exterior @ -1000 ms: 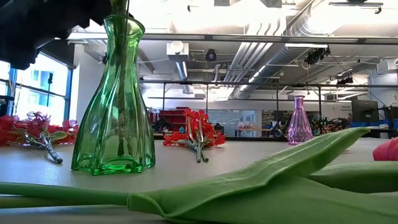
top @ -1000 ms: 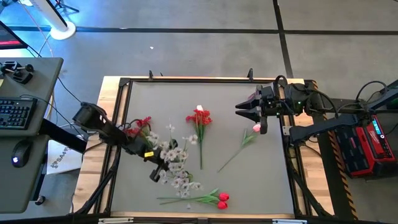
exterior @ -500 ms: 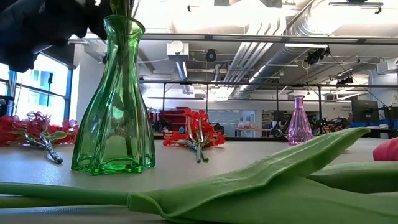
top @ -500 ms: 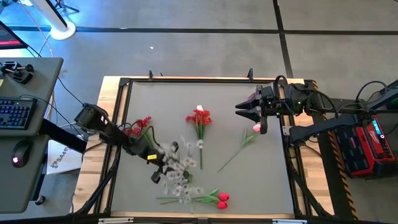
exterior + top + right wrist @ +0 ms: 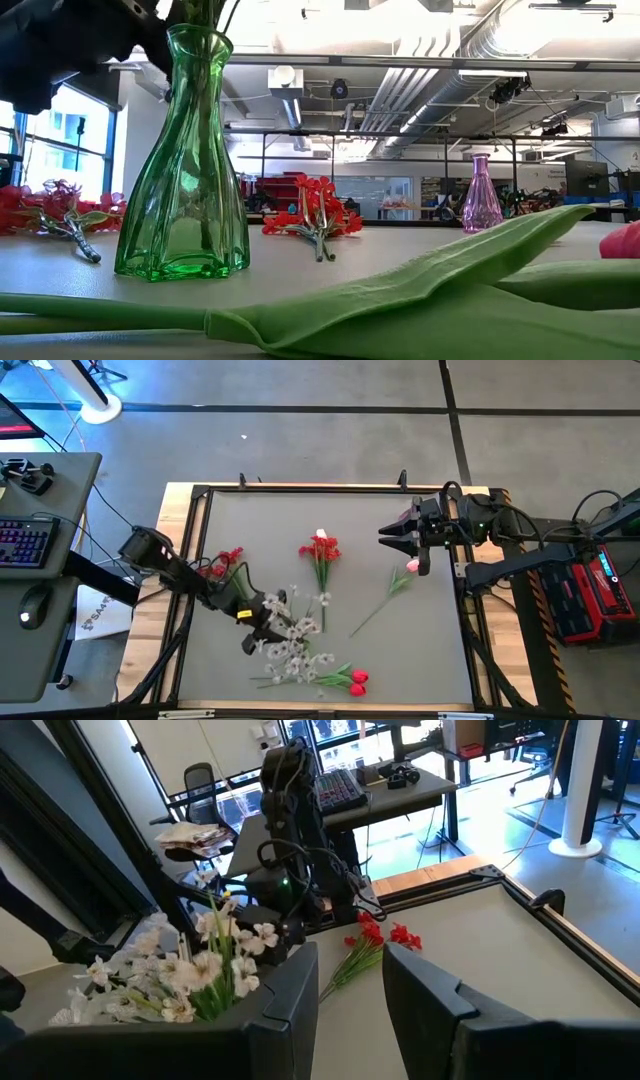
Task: Sort flowers into vase by color
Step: Put the white flowers into the green vase, then put the bottom red flower into the green vase
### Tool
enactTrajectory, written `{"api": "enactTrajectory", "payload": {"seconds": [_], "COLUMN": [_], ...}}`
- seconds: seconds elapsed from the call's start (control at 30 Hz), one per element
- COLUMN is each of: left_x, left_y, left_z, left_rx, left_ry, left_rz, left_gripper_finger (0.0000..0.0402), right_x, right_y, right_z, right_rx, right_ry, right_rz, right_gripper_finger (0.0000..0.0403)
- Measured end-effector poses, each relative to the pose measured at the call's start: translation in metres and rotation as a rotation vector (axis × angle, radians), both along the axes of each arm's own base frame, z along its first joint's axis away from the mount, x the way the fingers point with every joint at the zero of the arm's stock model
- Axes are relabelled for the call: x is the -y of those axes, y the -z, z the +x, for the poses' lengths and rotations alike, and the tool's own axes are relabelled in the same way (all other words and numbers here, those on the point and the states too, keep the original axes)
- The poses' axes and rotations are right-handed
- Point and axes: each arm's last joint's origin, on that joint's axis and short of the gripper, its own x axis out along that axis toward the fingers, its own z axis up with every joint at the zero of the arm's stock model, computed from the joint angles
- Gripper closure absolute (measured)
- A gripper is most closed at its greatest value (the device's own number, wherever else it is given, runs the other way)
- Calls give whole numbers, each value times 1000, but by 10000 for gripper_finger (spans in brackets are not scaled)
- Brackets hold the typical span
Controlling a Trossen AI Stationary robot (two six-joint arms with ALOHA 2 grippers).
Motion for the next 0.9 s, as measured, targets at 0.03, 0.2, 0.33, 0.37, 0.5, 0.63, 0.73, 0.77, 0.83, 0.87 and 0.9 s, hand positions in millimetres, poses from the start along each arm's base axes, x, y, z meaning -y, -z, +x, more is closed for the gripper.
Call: {"api": "enactTrajectory", "payload": {"seconds": [0.03, 0.2, 0.33, 0.37, 0.5, 0.63, 0.73, 0.77, 0.83, 0.87, 0.9], "left_x": [0, 0, -2, -4, -15, -27, -36, -38, -42, -44, -45], "left_y": [1, 0, -1, 0, -2, -3, -4, -4, -2, -2, -1], "left_z": [0, 0, -1, -3, -11, -25, -38, -43, -51, -54, -56], "left_rx": [-19, -30, -24, -31, -18, -23, -27, -30, -51, -63, -75], "left_ry": [4, 25, 29, 25, -7, -44, -61, -66, -72, -74, -79], "left_rz": [-20, -68, -84, -80, -58, -41, -37, -28, -3, 11, 23], "left_gripper_finger": [203, 184, 173, 170, 161, 156, 155, 155, 155, 155, 155], "right_x": [0, 0, 0, 0, 0, 0, 0, 0, 0, 0, 0], "right_y": [0, 0, 0, 0, 0, 0, 0, 0, 0, 0, 0], "right_z": [0, 0, 0, 0, 0, 0, 0, 0, 0, 0, 0], "right_rx": [0, 0, 0, 0, 0, 0, 0, -1, 0, 0, 0], "right_ry": [0, 0, 0, 0, 0, 0, 0, -1, 0, 0, -1], "right_rz": [0, 0, 0, 0, 0, 0, 0, 0, 0, 0, 0], "right_gripper_finger": [299, 299, 299, 299, 299, 299, 299, 299, 299, 299, 299]}}
